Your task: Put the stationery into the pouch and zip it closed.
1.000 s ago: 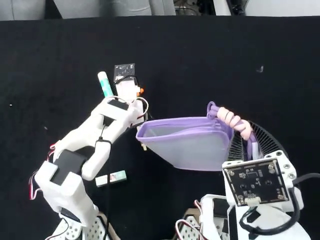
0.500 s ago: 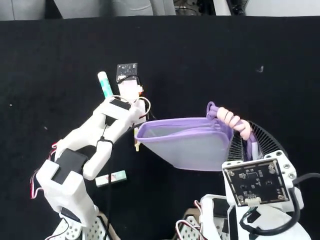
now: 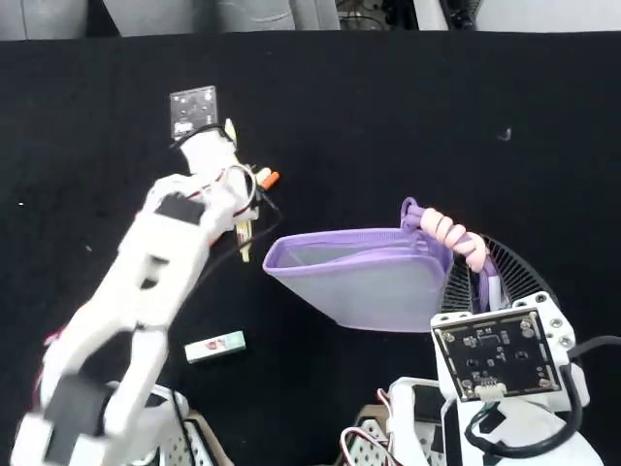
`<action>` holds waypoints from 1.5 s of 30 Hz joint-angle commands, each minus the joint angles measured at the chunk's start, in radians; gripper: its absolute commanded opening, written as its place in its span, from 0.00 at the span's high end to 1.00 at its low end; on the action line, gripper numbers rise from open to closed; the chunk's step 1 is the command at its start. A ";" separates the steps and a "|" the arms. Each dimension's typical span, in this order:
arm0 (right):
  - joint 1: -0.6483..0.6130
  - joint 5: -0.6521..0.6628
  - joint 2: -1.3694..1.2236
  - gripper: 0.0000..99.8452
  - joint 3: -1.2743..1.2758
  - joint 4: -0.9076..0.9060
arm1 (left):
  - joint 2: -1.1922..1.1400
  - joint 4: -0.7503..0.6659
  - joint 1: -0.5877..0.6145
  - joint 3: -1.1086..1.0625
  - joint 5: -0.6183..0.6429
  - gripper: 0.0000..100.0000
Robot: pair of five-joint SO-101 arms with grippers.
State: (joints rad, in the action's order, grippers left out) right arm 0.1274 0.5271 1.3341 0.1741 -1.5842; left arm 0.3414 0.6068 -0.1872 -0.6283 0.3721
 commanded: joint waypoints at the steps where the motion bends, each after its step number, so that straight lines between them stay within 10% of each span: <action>1: -0.009 -0.002 -0.025 0.99 0.002 0.015 | 0.302 -0.081 -0.001 -0.091 -0.069 0.97; 21: -0.015 0.000 -0.027 0.99 0.028 0.018 | 1.224 -0.397 -0.064 -0.420 0.029 0.97; 30: -0.015 0.000 -0.025 0.99 0.028 0.017 | 1.137 -0.456 -0.317 -0.421 0.032 0.97; 45: -0.014 0.000 -0.027 0.99 0.028 0.020 | 1.043 -0.586 -0.332 -0.565 -0.069 0.97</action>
State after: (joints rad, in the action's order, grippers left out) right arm 0.1274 0.5271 1.3341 0.2018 -1.5842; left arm 1.3648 0.0407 -0.5094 -1.1531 0.3092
